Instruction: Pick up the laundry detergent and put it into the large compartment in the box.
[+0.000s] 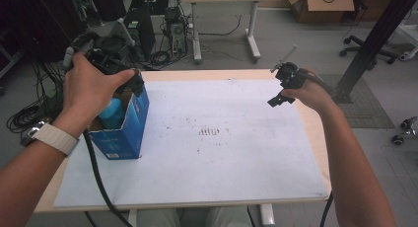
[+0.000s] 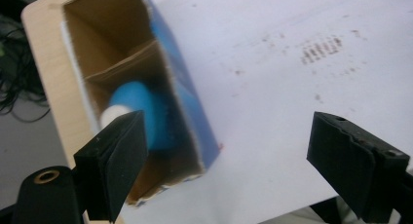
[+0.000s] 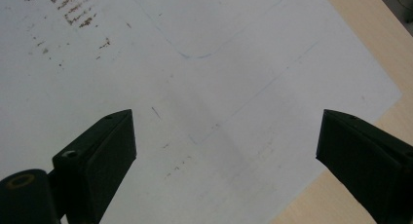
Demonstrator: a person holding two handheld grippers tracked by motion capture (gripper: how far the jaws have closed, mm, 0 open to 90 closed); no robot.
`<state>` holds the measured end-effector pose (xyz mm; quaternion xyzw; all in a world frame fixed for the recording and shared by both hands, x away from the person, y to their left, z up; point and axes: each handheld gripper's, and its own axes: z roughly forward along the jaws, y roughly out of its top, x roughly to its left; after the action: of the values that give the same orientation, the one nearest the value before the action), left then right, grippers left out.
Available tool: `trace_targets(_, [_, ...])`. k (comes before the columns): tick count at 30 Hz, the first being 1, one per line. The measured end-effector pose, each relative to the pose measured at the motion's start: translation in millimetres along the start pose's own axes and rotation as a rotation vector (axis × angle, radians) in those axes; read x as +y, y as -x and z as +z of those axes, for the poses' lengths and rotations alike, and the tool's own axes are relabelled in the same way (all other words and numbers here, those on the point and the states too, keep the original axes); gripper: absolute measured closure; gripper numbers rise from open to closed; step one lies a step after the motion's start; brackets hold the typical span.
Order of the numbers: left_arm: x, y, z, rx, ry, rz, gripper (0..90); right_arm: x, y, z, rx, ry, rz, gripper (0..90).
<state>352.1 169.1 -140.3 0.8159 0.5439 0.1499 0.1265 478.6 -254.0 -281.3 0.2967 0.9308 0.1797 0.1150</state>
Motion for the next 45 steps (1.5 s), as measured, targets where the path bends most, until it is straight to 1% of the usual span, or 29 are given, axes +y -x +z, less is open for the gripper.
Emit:
trace_targets(4, [0.3, 15.4, -1.1, -0.023, 0.0, 0.046, 11.4, 0.4, -0.9, 0.0, 0.001, 0.0, -0.002, 7.2])
trace_targets(8, [0.1, 28.0, -2.3, -0.046, 0.004, 0.092, 10.2, 0.4, -0.9, 0.1, 0.001, 0.001, -0.004, 7.2])
trace_targets(10, [0.0, 33.5, -2.4, -0.054, 0.006, 0.104, 9.2, 0.6, -0.9, 0.0, 0.002, 0.004, -0.004, 7.2])
trace_targets(12, [0.0, 39.8, -2.3, -0.062, 0.004, 0.126, 9.2, 0.7, -1.2, 0.0, 0.001, 0.004, -0.005, 7.2])
trace_targets(17, [0.5, 51.9, -1.7, -0.085, 0.009, 0.155, 9.2, 0.4, -1.8, -0.7, 0.002, 0.005, -0.005, 7.2])
trace_targets(19, [0.0, 56.2, -1.3, -0.086, 0.007, 0.171, 8.8, 0.2, -2.0, -1.1, 0.002, 0.007, -0.005, 7.2])
trace_targets(21, [-0.6, 59.2, -1.4, -0.095, 0.001, 0.186, 7.9, -0.1, -2.2, -1.5, 0.003, 0.007, -0.005, 7.2])
trace_targets(25, [-2.3, 65.7, -0.5, -0.121, 0.008, 0.208, 7.3, -0.3, -4.3, -0.9, 0.004, 0.009, -0.005, 7.2])
trace_targets(33, [-5.7, 76.1, 5.2, -0.154, 0.003, 0.247, 7.4, -1.2, -5.9, -4.2, 0.002, 0.015, -0.006, 7.2])
trace_targets(35, [-7.4, 78.3, 8.2, -0.156, 0.001, 0.26, 7.4, -0.7, -6.1, -5.1, 0.001, 0.018, -0.009, 7.2])
trace_targets(38, [-9.1, 80.7, 14.0, -0.17, -0.003, 0.27, 7.4, 0.3, -6.1, -6.1, -0.001, 0.019, -0.012, 7.2])
trace_targets(40, [-9.1, 82.2, 17.2, -0.17, -0.002, 0.276, 7.4, 0.8, -6.6, -7.2, -0.005, 0.021, -0.012, 7.1])
trace_targets(45, [-8.8, 83.4, 19.0, -0.178, 0.003, 0.276, 7.5, 1.1, -9.4, -9.7, -0.008, 0.022, -0.02, 7.1])
